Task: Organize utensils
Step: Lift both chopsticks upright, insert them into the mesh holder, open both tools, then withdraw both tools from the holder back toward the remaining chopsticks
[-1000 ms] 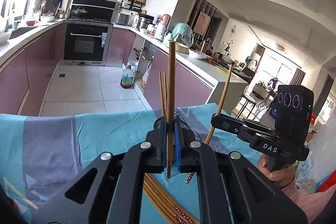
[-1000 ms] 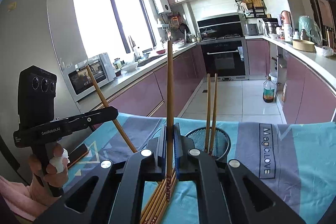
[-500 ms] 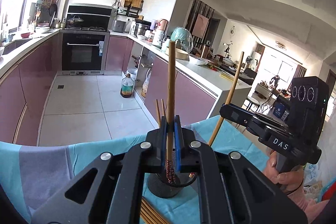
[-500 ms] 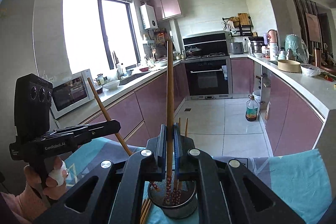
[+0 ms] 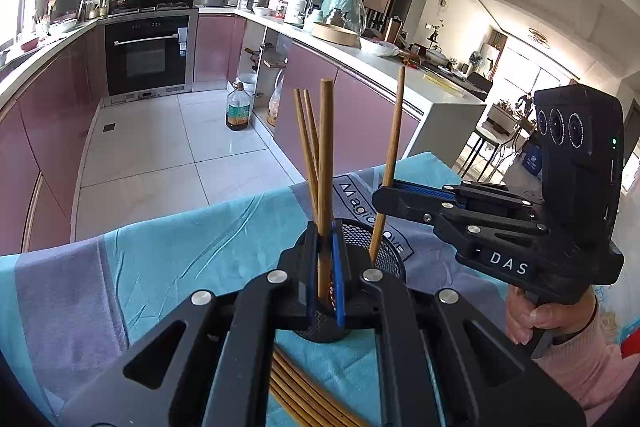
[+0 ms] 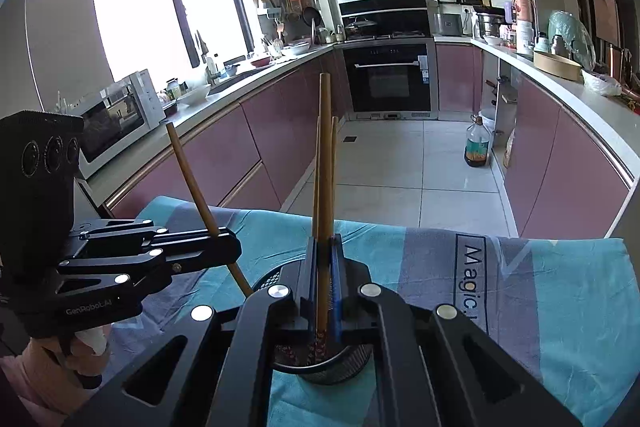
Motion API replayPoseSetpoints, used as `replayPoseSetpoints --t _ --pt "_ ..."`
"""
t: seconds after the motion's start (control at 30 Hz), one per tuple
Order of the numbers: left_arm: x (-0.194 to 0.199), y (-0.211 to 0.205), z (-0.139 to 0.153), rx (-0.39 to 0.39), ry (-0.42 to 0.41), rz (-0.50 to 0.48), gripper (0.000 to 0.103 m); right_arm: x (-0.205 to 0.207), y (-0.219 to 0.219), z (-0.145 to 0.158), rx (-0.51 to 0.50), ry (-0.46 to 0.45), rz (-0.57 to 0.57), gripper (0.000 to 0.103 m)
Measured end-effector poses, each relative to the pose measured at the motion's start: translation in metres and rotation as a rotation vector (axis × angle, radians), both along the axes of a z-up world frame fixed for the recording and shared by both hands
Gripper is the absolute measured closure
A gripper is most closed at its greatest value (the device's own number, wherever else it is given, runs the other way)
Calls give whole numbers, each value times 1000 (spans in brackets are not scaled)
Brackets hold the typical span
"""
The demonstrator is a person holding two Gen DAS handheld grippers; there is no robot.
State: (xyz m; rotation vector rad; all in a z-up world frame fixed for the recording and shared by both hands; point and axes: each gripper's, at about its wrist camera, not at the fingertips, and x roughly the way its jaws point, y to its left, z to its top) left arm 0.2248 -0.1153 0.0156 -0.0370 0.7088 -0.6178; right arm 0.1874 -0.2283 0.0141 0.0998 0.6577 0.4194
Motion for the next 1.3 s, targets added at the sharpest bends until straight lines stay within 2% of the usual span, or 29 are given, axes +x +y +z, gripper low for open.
replayPoseSetpoints --t 0.13,0.27,0.53,0.73,0.8,0.83,0.9,1.0,1.13,1.3 --pt "12 -5 -5 20 7 14 95 6 0 -3 -1 16 -19 97" --pt "21 -3 -12 24 19 34 90 11 0 -7 10 26 -39 95" --pt "6 14 -13 16 -19 78 84 0 -1 -5 24 2 -42 94" --pt "-21 33 -8 11 -83 126 71 -23 2 0 35 -33 -11 91" --pt "-32 38 -6 19 -108 145 63 -33 5 2 37 -53 2 81" --pt "-38 41 -5 24 -119 157 61 -38 6 3 40 -63 13 80" --pt "-51 47 -6 33 -142 181 49 -49 10 4 41 -78 35 78" --pt "-68 54 -9 55 -167 209 38 -66 18 2 41 -95 73 67" --pt "-88 67 -21 79 -159 243 36 -84 27 -9 22 -83 107 66" --pt "-108 76 -44 117 -110 264 35 -92 38 -39 10 1 132 66"
